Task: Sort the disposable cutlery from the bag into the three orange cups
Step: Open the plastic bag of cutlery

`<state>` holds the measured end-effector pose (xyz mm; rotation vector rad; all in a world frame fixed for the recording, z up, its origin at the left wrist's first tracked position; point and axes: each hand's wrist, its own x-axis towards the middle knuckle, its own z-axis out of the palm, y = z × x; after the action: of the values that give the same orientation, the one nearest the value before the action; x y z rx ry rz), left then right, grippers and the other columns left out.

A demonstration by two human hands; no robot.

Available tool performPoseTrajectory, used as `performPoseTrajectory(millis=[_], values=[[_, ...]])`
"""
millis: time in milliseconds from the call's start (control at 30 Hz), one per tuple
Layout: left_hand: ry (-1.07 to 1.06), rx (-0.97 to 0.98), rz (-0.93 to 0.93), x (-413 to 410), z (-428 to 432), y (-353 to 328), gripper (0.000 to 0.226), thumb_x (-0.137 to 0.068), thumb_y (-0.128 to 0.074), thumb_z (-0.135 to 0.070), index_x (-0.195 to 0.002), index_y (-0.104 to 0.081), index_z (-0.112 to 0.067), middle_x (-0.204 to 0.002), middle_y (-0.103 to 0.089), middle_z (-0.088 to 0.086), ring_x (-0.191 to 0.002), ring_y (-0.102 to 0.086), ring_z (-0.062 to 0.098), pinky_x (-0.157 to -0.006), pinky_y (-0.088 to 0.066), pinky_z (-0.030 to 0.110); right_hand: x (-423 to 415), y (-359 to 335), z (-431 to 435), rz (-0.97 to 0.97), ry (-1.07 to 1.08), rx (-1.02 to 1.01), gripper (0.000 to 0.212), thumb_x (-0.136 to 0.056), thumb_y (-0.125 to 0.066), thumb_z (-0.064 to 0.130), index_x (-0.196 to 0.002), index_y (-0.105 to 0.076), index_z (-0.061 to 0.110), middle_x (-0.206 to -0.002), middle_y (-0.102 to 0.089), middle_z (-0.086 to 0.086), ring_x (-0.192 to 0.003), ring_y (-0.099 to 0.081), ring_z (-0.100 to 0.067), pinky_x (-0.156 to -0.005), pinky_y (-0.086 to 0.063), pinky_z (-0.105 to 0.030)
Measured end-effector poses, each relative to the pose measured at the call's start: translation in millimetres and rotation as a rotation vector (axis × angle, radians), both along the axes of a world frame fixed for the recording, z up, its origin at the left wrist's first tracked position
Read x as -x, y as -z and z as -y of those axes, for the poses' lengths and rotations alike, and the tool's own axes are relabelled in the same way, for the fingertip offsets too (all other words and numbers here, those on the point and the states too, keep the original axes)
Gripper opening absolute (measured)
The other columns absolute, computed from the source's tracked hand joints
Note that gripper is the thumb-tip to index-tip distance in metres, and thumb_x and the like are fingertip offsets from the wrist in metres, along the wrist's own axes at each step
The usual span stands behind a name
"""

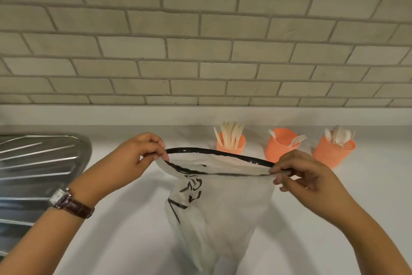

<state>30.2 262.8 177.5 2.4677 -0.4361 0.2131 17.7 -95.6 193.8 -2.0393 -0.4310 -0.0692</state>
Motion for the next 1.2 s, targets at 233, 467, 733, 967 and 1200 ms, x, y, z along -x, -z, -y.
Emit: performPoseTrajectory(millis=[233,467,733,967,1200], values=[[-0.42,-0.263,-0.067,6,31,4,0.027,-0.082,-0.061,-0.049,-0.068,-0.071,-0.029,-0.072,-0.065,-0.008,-0.07,-0.057,0.01,-0.061,-0.045,0.024,10,19,-32,0.023,0.269,0.413,0.031,-0.072,-0.079,0.03,-0.049,-0.058,0.029,-0.063,-0.057,0.007,-0.061,-0.054,-0.012,-0.054,-0.032,-0.014],[-0.461,-0.151,-0.184,-11,43,14,0.045,-0.084,-0.063,-0.016,-0.126,-0.057,-0.032,-0.116,-0.052,0.003,-0.084,-0.06,0.019,-0.065,-0.04,0.018,13,35,-52,-0.148,0.367,0.086,0.032,-0.074,-0.074,0.001,-0.081,-0.057,0.027,-0.071,-0.058,0.001,-0.068,-0.064,-0.02,-0.052,-0.043,-0.01],[-0.094,1.608,-0.916,-14,33,2,0.062,-0.048,-0.071,0.02,-0.108,-0.067,0.006,-0.087,-0.069,0.015,-0.075,-0.067,0.019,-0.07,-0.06,0.032,-16,30,-45,-0.923,0.288,-1.117,0.016,-0.093,-0.049,0.001,-0.081,-0.059,-0.002,-0.07,-0.068,-0.017,-0.058,-0.07,-0.021,-0.065,-0.06,-0.04],[-0.06,1.859,-0.757,1,37,-31,0.03,-0.047,-0.06,-0.002,-0.075,-0.069,0.001,-0.078,-0.07,0.011,-0.064,-0.07,0.022,-0.056,-0.059,0.038,-65,-11,-53,-0.915,0.066,-1.502,0.052,-0.055,-0.055,-0.023,-0.098,-0.047,0.005,-0.073,-0.059,-0.011,-0.059,-0.063,-0.014,-0.07,-0.054,-0.027],[-0.125,2.045,-0.908,21,52,34,0.048,-0.051,-0.088,-0.014,-0.088,-0.059,-0.004,-0.078,-0.069,0.015,-0.069,-0.07,0.028,-0.072,-0.059,0.039,-28,28,-50,-0.92,0.104,-0.946,0.012,-0.082,-0.061,0.005,-0.084,-0.059,0.017,-0.072,-0.067,-0.003,-0.06,-0.065,-0.015,-0.049,-0.052,-0.024]])
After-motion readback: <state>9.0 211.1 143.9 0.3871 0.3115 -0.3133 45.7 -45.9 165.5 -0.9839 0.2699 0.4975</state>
